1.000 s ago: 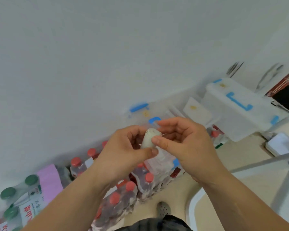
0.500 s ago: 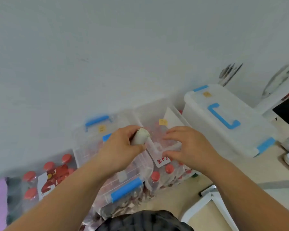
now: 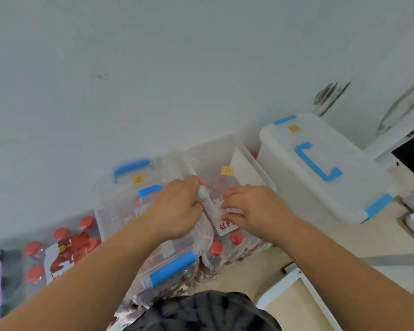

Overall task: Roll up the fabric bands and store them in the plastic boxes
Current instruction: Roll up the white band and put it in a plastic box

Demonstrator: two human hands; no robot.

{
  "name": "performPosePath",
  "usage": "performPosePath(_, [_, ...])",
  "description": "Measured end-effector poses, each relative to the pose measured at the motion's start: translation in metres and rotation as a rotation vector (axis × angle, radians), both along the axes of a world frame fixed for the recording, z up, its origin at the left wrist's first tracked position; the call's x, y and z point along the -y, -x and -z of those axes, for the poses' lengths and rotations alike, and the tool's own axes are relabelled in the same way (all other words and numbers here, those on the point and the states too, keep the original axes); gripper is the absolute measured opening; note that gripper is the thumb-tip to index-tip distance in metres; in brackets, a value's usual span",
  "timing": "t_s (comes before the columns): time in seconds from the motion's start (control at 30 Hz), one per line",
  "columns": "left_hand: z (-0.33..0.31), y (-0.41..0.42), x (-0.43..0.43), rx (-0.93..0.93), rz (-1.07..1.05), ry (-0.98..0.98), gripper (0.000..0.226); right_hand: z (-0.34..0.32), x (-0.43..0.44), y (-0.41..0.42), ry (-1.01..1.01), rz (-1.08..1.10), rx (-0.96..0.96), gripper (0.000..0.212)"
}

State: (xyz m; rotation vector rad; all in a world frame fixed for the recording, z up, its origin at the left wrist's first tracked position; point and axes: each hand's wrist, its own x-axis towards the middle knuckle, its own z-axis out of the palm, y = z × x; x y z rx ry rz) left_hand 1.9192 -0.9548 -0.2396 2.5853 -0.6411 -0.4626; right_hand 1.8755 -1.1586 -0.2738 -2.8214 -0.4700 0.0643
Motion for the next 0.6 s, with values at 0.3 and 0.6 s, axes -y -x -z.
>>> performPosePath(0.3, [0.006,-0.001,-0.009,0.013,0.143,0.073,0.012,-0.003,0.008,-0.011,0.085,-0.088,0.026,0.040])
performPosePath(0.6, [0.006,0.003,-0.015,-0.165,-0.033,0.355,0.020,0.003,0.002,-0.017,0.211,-0.222,0.184,0.051])
